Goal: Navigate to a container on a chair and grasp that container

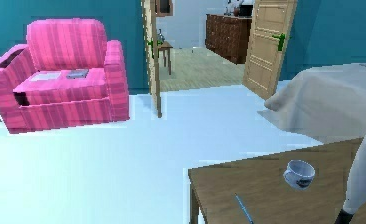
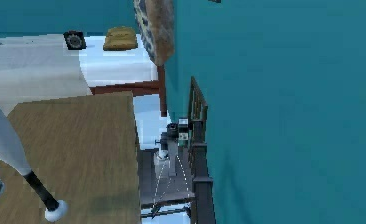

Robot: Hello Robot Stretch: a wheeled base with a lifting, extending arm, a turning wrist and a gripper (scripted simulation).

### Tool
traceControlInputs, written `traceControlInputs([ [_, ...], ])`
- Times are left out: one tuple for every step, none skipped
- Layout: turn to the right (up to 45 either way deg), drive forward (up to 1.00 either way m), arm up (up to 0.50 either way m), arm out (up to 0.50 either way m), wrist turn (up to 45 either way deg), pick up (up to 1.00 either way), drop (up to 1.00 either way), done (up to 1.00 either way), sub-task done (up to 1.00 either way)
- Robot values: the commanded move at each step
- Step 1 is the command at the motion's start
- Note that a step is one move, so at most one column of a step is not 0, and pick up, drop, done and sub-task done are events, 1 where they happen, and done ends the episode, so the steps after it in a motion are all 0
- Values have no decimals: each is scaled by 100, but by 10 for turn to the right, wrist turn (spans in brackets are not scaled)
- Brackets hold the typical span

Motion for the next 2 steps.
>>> traceControlInputs([
  [0,0,0,0,450,0,0,0,0],
  [0,0,0,0,450,0,0,0,0],
])
